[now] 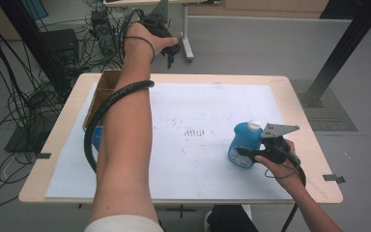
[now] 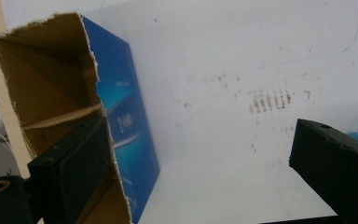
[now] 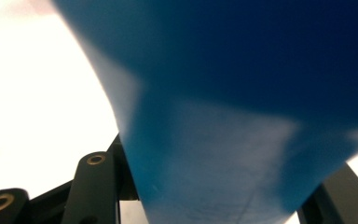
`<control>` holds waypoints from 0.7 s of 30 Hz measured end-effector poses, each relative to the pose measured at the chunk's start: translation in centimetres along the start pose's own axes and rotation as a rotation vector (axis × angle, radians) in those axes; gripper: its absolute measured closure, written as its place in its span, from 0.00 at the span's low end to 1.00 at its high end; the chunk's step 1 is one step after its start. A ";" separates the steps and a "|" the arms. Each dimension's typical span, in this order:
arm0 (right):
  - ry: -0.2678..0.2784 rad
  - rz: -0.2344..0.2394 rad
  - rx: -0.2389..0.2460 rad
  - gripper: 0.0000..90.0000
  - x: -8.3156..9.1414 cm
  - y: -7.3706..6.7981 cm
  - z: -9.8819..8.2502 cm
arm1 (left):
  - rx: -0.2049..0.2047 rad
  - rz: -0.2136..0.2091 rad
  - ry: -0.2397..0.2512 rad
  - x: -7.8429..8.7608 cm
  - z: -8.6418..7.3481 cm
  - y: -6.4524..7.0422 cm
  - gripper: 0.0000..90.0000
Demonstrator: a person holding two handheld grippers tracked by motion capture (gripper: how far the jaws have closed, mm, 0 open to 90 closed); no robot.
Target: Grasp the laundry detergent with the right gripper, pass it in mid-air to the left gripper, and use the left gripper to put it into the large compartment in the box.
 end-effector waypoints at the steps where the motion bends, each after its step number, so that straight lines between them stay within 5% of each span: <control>1: -0.001 0.004 -0.006 0.49 -0.1 0.1 0.5 | -0.008 -0.007 0.005 0.1 0.1 0.0 0.07; 9: -0.027 0.064 -0.018 0.49 -2.3 0.7 5.5 | -0.101 -0.046 0.027 1.3 0.6 -0.3 0.07; 21: -0.069 0.208 0.009 0.49 -8.1 0.6 12.7 | -0.320 -0.100 0.057 4.0 0.5 -0.1 0.07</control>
Point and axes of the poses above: each handheld gripper's, and its own axes: x roughly backward along the jaws, z roughly out of its top, y roughly to its right, the point moved 1 cm from there along -x, roughly forward along the jaws, and after that the axes turned 12 degrees about y, right-handed, at the moved point
